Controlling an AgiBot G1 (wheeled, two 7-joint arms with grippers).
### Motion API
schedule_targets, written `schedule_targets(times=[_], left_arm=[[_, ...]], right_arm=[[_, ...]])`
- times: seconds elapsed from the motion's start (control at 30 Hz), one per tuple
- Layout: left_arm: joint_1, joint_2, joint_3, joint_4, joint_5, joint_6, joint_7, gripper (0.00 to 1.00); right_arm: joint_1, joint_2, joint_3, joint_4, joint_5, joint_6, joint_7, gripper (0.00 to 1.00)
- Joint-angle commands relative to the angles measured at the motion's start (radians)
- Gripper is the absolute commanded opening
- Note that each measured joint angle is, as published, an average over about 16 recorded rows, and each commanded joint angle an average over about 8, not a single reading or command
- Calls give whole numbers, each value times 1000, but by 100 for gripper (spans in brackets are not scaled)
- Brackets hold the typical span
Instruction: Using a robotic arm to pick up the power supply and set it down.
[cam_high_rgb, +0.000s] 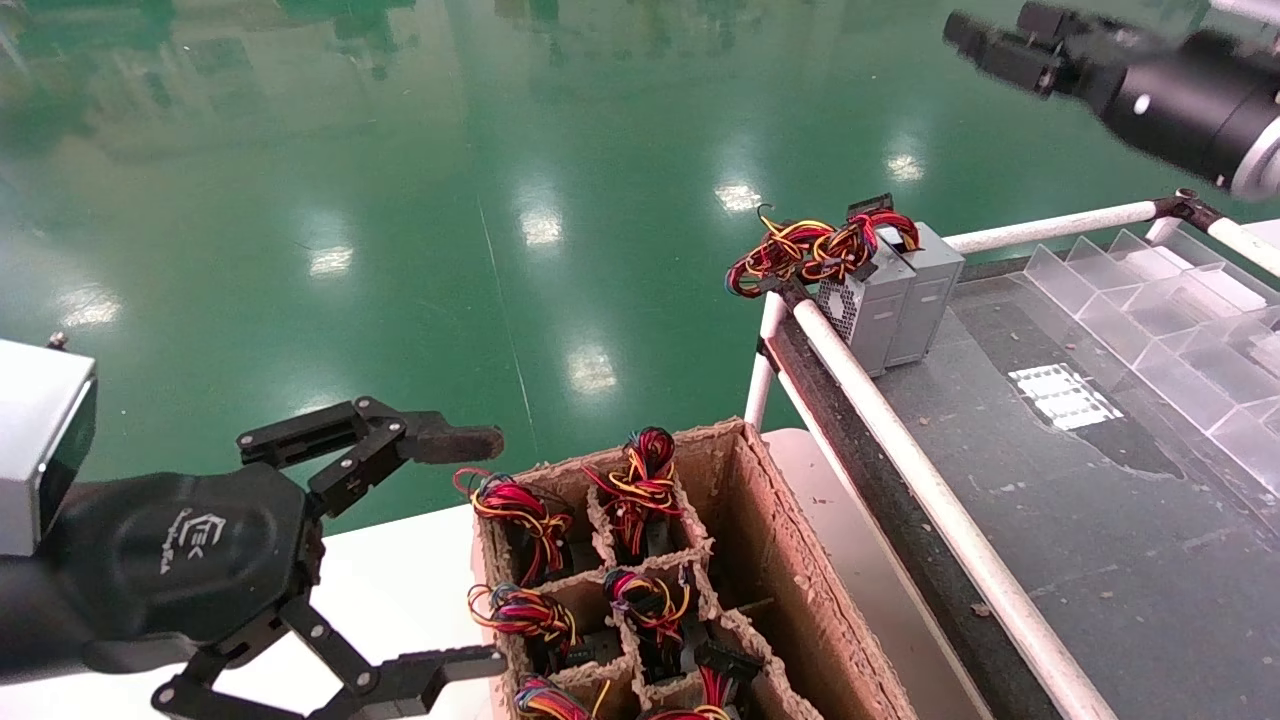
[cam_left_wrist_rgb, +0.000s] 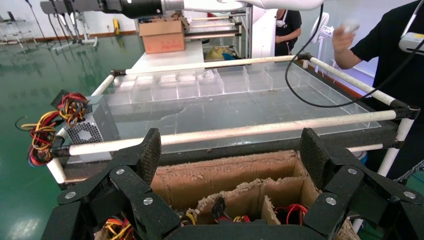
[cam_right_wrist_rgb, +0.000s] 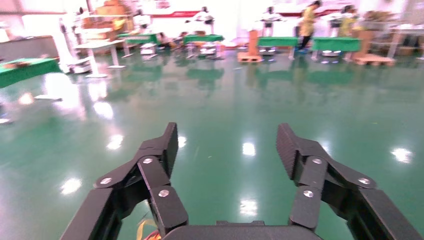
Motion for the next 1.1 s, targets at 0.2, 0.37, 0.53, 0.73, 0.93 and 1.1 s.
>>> schedule_targets(times=[0.2,0.37,0.53,0.73,0.93,1.1], left_arm=[[0,0,-1,0,0,0,0,100],[0,0,0,0,0,0,0,100],[0,0,0,0,0,0,0,100],[0,0,0,0,0,0,0,100],[0,0,1,0,0,0,0,100],[0,0,1,0,0,0,0,100]], right_arm=[[-89,51,29,145,27,-69,35,100],[-154,89,50,252,46,-120,60,100],[-220,126,70,358,64,-171,86,100],[-298,171,95,486,87,-232,116,100],[-377,215,120,614,110,-293,147,100],[-422,241,135,688,123,-328,164,100]])
